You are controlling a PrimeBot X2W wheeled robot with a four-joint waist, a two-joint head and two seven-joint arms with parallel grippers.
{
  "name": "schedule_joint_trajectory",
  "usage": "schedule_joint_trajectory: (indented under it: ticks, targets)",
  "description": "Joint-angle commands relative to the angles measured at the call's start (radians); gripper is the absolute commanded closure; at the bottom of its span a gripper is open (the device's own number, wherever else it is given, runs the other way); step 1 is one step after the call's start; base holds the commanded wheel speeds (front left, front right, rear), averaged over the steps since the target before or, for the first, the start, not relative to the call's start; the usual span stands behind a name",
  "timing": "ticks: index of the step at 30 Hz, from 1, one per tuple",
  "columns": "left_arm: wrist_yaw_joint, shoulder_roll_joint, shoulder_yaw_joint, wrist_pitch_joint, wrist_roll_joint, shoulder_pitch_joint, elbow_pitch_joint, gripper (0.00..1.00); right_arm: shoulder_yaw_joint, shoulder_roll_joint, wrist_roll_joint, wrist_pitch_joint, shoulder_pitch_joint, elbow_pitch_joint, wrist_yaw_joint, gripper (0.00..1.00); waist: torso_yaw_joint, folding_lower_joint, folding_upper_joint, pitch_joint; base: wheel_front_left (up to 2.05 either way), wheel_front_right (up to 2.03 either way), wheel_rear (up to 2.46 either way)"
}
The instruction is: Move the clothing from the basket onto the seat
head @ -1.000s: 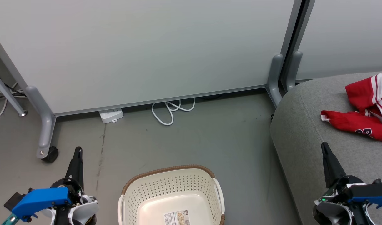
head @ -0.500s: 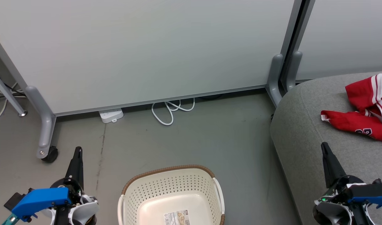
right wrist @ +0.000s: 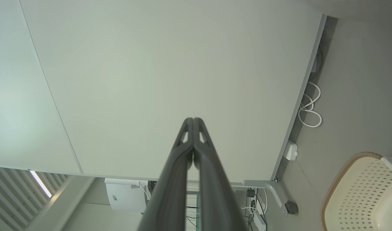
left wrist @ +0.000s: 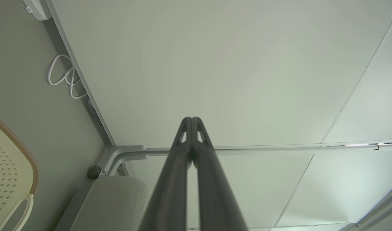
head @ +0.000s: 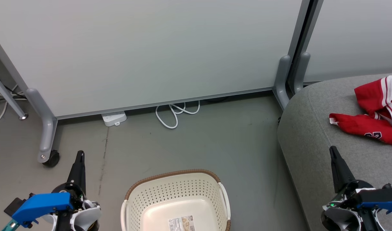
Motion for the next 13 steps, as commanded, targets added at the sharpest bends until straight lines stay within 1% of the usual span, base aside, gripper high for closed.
schedule_joint_trajectory:
  ticks: [1, 13]
  targets:
    - [-0.002, -0.001, 0.001, 0.003, -0.003, -0.010, -0.004, 1.00, -0.002, 0.002, 0.003, 0.002, -0.010, 0.002, 0.001, 1.00, 0.000, 0.0000, 0.0000, 0.000, 0.00, 0.00, 0.00]
    - [-0.002, -0.001, 0.001, 0.003, -0.003, -0.010, -0.004, 1.00, -0.002, 0.002, 0.003, 0.002, -0.010, 0.002, 0.001, 1.00, 0.000, 0.0000, 0.0000, 0.000, 0.00, 0.00, 0.00]
